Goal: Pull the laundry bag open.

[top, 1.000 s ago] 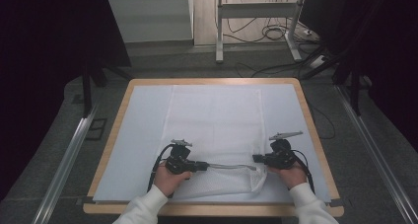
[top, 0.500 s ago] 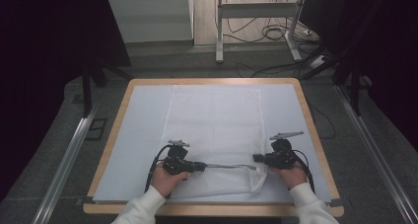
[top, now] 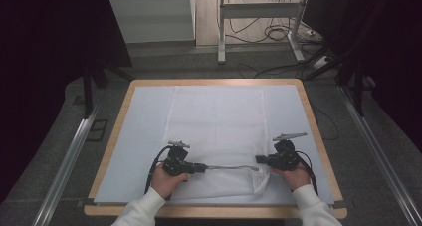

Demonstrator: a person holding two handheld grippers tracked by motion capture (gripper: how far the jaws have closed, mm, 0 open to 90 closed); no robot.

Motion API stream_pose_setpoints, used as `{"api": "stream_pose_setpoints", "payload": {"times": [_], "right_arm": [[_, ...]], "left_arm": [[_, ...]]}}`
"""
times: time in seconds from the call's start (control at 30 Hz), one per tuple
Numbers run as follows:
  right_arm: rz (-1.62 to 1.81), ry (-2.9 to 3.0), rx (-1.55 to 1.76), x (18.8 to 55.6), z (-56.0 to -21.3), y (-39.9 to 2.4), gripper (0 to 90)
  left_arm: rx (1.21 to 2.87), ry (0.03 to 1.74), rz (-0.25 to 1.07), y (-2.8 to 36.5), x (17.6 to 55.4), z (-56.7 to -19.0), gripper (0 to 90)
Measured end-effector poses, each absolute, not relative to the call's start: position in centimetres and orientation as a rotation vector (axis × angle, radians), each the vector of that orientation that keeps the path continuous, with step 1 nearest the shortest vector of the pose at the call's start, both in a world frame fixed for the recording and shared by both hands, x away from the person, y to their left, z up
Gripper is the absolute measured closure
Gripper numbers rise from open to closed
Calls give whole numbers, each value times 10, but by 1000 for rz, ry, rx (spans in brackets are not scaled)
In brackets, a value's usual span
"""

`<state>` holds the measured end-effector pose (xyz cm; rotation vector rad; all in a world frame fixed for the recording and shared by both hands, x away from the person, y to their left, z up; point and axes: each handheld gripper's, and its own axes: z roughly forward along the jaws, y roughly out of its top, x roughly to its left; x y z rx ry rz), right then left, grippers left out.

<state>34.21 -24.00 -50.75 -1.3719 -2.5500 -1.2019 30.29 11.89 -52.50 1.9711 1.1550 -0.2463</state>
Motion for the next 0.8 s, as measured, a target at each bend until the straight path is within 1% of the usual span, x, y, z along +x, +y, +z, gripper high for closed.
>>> {"api": "stream_pose_setpoints", "payload": {"times": [0.17,0.33,0.8], "right_arm": [[-1201,-2553,-1397,343,-507,-244,887],[-1203,-2543,-1409,343,-507,-248,887],[-1196,-2553,-1415,343,-507,-248,887]], "left_arm": [[1975,1184,-214,128,302,-526,867],[1956,1201,-205,140,302,-525,867],[1944,1229,-197,158,298,-526,867]]}}
